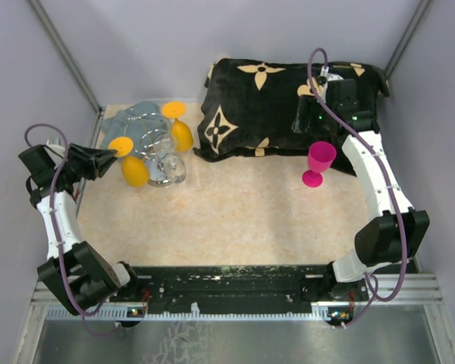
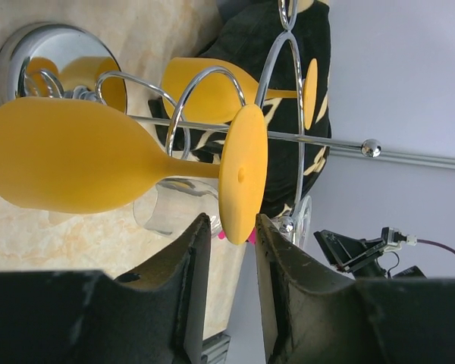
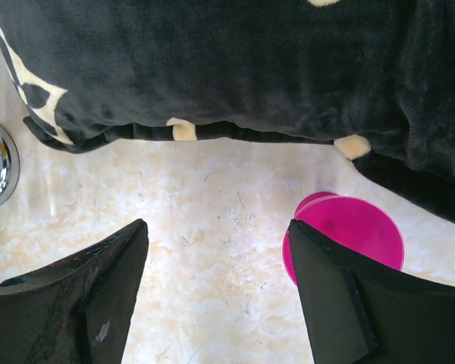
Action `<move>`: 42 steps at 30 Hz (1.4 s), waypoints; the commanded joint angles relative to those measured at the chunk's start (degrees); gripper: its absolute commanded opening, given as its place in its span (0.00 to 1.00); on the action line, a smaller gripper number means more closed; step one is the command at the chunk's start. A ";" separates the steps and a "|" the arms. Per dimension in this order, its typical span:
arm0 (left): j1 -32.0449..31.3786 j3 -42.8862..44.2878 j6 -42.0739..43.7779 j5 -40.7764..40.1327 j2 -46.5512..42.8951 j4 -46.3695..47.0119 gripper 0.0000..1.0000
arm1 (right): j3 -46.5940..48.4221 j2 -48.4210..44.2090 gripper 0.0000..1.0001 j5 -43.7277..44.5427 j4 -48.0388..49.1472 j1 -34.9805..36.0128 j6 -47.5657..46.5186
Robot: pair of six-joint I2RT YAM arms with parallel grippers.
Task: Take the wine glass off the wine glass rack
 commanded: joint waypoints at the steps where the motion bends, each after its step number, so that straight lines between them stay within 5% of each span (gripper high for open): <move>1: 0.47 -0.18 0.46 0.41 0.26 2.50 0.34 | 0.78 -2.89 0.78 -0.76 2.22 -0.22 -0.09; 4: 0.49 -0.38 0.14 0.48 0.39 2.87 0.30 | 0.85 -2.80 0.91 -0.77 2.14 -0.32 -0.21; 17: 0.49 -0.97 -0.19 1.61 0.57 2.62 0.00 | 0.52 -2.97 0.94 -0.73 2.07 -0.22 -0.38; 42: 1.43 2.49 -6.90 3.46 -2.06 -0.35 0.00 | -2.75 -4.20 0.97 -1.12 3.10 -0.23 -0.52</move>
